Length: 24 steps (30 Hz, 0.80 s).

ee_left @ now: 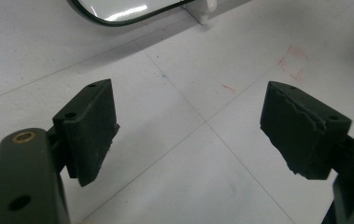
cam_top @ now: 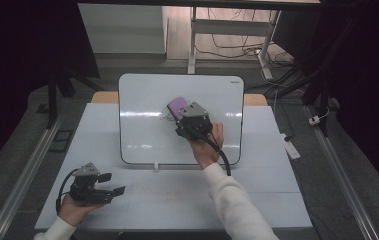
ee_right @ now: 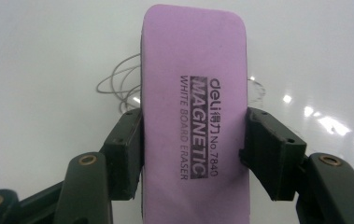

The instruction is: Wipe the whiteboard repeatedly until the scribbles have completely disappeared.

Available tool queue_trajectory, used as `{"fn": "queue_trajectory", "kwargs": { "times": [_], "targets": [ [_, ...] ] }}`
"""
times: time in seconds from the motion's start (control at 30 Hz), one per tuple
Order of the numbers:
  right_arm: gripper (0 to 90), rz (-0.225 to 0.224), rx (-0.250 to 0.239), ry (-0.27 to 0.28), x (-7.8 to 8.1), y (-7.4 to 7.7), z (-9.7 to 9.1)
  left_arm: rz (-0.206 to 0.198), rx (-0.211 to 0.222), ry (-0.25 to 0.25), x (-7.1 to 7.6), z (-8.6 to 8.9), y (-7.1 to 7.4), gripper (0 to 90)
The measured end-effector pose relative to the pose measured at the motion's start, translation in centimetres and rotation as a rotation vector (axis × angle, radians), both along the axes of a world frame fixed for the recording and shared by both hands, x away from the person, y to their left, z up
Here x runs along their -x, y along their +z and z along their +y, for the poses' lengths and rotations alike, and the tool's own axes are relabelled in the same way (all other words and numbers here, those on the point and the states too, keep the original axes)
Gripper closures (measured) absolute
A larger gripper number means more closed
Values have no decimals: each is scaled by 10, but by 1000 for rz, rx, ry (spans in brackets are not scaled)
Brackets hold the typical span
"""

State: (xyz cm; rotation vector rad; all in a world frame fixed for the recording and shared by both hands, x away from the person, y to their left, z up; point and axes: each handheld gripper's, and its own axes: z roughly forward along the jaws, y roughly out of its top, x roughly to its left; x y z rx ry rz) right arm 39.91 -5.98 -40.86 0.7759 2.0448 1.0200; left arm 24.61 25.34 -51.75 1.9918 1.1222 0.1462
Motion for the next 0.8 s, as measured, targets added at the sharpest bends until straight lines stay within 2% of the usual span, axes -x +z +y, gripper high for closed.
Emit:
{"fn": "queue_trajectory", "kwargs": {
  "times": [0.03,0.1,0.17,0.27,0.33,0.4,0.5,0.63,0.8],
  "targets": [
    [408,2,-1,5,-1,0,-1,0,0,0,0,0,0,195],
    [408,22,-35,8,-4,4,-8,1,1,0,0,0,0,195],
    [408,-5,-28,-24,-8,9,-15,0,0,0,0,1,0,195],
    [408,-20,-58,-79,-17,20,-32,-1,1,-2,-1,1,-1,197],
    [408,-20,-80,-99,-23,27,-41,2,4,-1,-1,1,-1,197],
    [408,-17,-82,-104,-25,29,-42,1,5,0,-1,2,-1,197],
    [408,-40,-44,-111,-23,27,-35,1,6,1,-1,2,-1,197],
    [408,-33,-33,-78,-19,21,-23,-3,4,-1,-1,1,0,198],
    [408,-7,-8,5,-6,6,6,-2,2,-2,-1,0,0,198]
  ]
}}
